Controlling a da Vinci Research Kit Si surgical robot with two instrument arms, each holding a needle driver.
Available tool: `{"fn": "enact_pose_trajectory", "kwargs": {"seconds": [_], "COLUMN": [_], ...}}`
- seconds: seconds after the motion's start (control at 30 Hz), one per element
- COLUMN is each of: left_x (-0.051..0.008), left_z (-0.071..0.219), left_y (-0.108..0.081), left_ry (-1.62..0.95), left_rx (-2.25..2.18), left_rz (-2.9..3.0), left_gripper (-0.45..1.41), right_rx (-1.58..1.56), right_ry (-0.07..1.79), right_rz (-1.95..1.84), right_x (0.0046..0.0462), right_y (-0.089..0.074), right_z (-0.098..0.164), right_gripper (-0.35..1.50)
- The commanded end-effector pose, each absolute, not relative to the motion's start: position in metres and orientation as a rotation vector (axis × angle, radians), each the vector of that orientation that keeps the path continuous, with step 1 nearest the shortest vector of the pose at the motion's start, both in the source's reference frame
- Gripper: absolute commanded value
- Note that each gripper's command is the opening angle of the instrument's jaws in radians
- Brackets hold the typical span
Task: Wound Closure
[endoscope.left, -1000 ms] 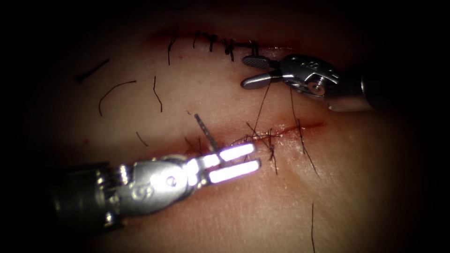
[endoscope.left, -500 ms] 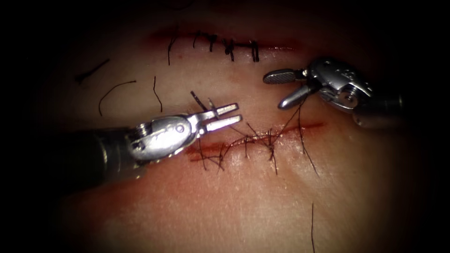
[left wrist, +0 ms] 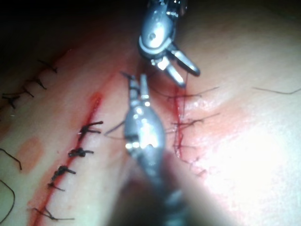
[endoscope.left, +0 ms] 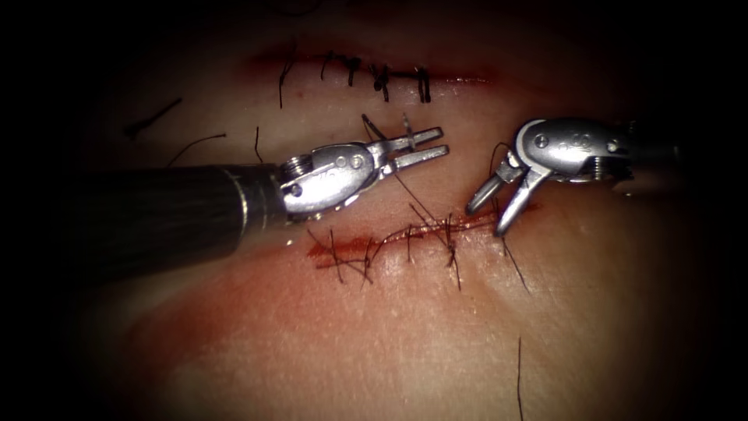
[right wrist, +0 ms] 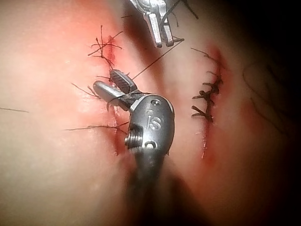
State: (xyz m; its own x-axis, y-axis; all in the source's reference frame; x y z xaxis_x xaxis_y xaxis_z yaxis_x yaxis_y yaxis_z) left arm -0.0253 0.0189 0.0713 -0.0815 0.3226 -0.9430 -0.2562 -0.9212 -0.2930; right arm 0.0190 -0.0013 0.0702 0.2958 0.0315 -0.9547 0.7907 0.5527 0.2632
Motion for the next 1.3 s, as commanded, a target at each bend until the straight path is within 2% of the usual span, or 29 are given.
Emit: {"fn": "enact_pose_trajectory", "kwargs": {"seconds": [0.03,0.13,0.37,0.4,0.47,0.77,1.3], "left_x": [-0.0259,-0.0257,-0.0256,-0.0256,-0.0256,-0.0258,-0.0260], "left_z": [0.0720,0.0720,0.0721,0.0721,0.0721,0.0704,0.0659], "left_y": [0.0188,0.0188,0.0189,0.0190,0.0190,0.0195,0.0210], "left_ry": [-0.074,-0.075,-0.077,-0.077,-0.077,-0.099,-0.127], "left_rx": [-1.819,-1.821,-1.823,-1.824,-1.823,-1.831,-1.855], "left_rz": [2.057,2.057,2.057,2.057,2.057,2.042,2.020], "left_gripper": [-0.45,-0.45,-0.45,-0.45,-0.45,-0.45,-0.45], "right_rx": [0.867,0.877,0.885,0.881,0.878,0.805,0.714], "right_ry": [1.163,1.132,1.059,1.031,1.007,0.835,0.701], "right_rz": [-0.641,-0.710,-0.888,-0.915,-0.941,-1.079,-1.173], "right_x": [0.0195,0.0196,0.0199,0.0199,0.0199,0.0175,0.0161], "right_y": [-0.0020,-0.0025,-0.0041,-0.0045,-0.0046,-0.0049,-0.0074], "right_z": [0.0709,0.0708,0.0712,0.0715,0.0719,0.0755,0.0800], "right_gripper": [0.39,0.32,0.39,0.49,0.56,0.69,0.56]}}
